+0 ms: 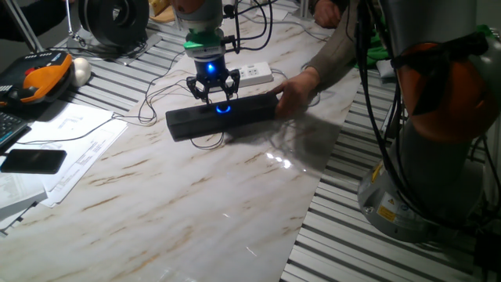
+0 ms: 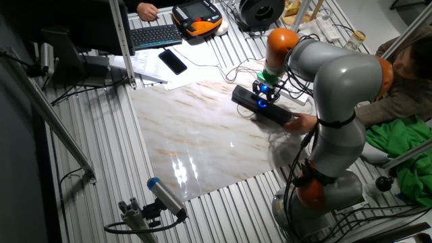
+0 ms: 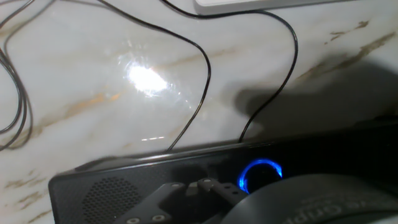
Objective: Turn the knob to decrease the volume of the speaker
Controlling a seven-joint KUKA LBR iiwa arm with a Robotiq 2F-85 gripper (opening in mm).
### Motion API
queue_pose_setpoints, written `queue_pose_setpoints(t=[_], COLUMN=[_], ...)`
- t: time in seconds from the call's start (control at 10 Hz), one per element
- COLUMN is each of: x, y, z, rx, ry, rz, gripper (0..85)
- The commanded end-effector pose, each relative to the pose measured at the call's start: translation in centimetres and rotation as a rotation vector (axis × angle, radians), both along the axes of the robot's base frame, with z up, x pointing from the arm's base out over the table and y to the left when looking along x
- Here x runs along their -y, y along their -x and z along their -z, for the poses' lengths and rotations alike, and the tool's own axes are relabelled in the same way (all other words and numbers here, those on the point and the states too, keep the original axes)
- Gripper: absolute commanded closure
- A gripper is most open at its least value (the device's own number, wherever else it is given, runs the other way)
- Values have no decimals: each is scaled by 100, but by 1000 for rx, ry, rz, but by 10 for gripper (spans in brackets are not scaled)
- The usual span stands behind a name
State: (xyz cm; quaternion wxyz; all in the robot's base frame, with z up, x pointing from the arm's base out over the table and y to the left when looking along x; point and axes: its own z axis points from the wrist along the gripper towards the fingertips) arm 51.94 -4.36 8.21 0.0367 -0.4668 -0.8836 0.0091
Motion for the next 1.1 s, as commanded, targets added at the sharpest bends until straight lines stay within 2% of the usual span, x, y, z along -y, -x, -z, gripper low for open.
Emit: queue_pose_setpoints(t=[0.0, 0.2, 0.3, 0.4, 0.5, 0.7, 0.8, 1.0], x=[-1, -14, -14, -14, -14, -14, -14, -14], y=[1, -3, -3, -3, -3, -3, -3, -3], z=[-2, -11, -11, -11, -11, -11, -11, -11], rx=[-1, -6, -12, -19, -16, 17, 33, 24], ry=[0, -2, 13, 8, -3, -11, -26, -37], rz=[-1, -7, 7, 20, 16, -8, -21, -29], gripper=[340, 340, 340, 340, 340, 340, 340, 340])
